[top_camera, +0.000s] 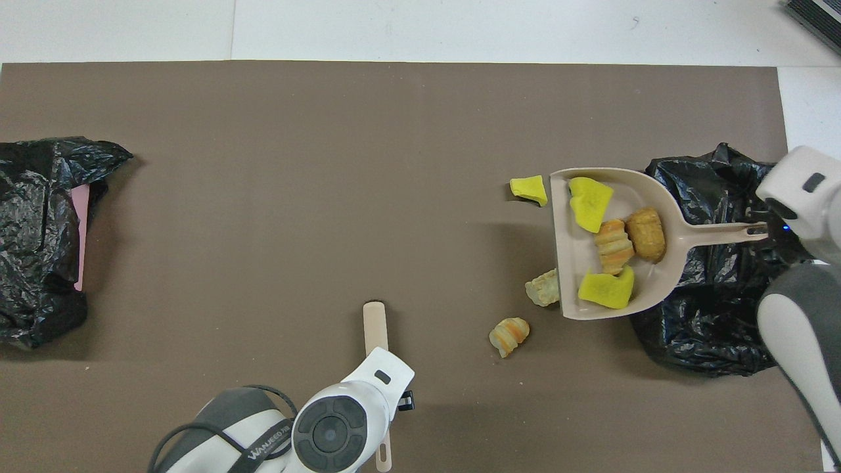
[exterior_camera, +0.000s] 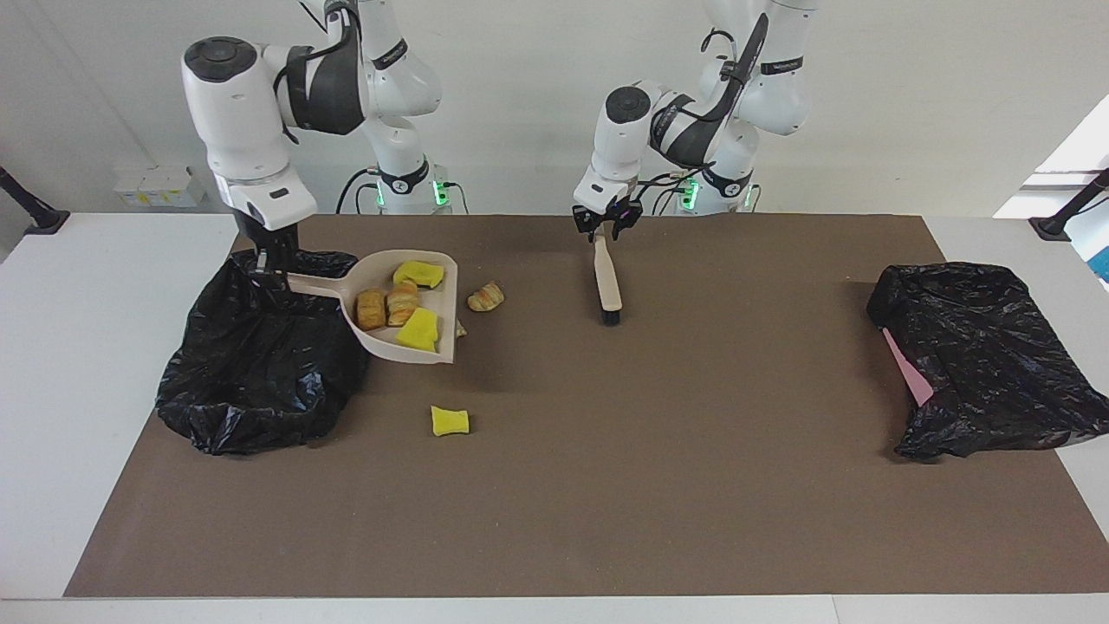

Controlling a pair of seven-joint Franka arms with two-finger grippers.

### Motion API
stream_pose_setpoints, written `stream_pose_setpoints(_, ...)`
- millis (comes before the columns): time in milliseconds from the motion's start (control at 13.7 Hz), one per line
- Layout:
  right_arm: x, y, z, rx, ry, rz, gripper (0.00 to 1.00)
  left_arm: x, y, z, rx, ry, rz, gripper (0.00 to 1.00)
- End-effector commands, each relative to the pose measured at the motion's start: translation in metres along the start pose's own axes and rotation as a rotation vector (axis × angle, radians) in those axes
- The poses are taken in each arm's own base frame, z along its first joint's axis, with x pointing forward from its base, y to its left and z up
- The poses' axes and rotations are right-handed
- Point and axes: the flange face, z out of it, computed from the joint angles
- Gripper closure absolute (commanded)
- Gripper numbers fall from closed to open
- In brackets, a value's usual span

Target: Sweep and dump trash in bin

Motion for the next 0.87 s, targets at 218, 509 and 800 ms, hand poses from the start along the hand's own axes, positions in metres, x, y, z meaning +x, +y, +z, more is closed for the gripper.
stream_pose_setpoints(218, -0.087, -0.020, 0.004, 0.010, -0.057, 0.074, 1.00, 0.100, -0.034, -0.054, -0.062, 0.071, -0.067, 0.00)
stream_pose_setpoints(509, -0.107, -0.031, 0.011, 0.067, -0.119, 0.296, 1.00, 0.169, -0.075, -0.082, -0.059, 0.063, -0.028, 0.00)
stream_pose_setpoints(800, -0.142, -0.050, 0.032, 0.230, -0.148, 0.581, 1.00, 0.225, -0.150, -0.133, -0.069, 0.087, 0.053, 0.00)
